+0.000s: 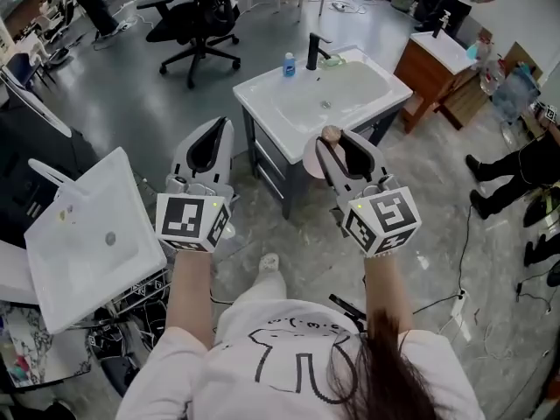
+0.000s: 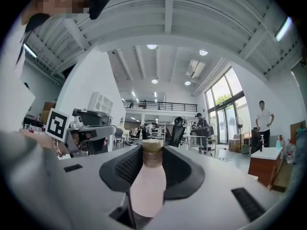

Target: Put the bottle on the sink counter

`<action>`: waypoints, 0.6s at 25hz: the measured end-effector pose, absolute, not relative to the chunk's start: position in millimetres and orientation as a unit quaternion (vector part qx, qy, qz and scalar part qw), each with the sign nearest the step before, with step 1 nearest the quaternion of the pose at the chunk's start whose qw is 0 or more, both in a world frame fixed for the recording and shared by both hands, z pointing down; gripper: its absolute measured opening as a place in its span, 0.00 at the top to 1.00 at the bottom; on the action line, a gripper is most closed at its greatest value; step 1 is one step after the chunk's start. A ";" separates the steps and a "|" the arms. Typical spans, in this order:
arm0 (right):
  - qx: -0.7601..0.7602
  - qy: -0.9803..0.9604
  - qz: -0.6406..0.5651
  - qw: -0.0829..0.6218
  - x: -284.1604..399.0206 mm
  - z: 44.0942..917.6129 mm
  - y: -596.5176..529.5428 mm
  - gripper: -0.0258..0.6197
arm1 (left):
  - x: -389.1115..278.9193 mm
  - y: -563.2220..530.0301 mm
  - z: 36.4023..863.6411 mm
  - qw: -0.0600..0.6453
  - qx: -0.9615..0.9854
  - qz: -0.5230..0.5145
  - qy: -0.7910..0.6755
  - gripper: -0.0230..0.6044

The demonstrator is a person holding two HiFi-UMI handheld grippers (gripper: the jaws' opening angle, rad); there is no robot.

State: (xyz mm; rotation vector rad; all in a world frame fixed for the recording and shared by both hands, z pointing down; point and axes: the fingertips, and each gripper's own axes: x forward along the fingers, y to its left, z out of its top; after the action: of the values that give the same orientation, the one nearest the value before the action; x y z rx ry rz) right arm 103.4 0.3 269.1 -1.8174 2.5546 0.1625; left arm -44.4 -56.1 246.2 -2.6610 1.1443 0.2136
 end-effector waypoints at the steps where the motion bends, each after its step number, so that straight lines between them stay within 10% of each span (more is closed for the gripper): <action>1: -0.579 0.813 0.051 0.000 104.3 269.9 -13.9 0.74 | -43.4 -70.9 247.4 0.116 -0.910 0.074 0.391 0.95; 15: -0.580 0.814 0.028 -0.020 103.1 291.2 -194.1 0.74 | -55.0 -255.3 264.6 0.093 -0.907 0.076 0.403 0.95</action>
State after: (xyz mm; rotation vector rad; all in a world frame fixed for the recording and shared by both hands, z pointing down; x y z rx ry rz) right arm 103.1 -194.1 291.2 -1.8468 2.5889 0.0906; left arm -55.0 -255.3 264.6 -2.6933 1.1960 0.2244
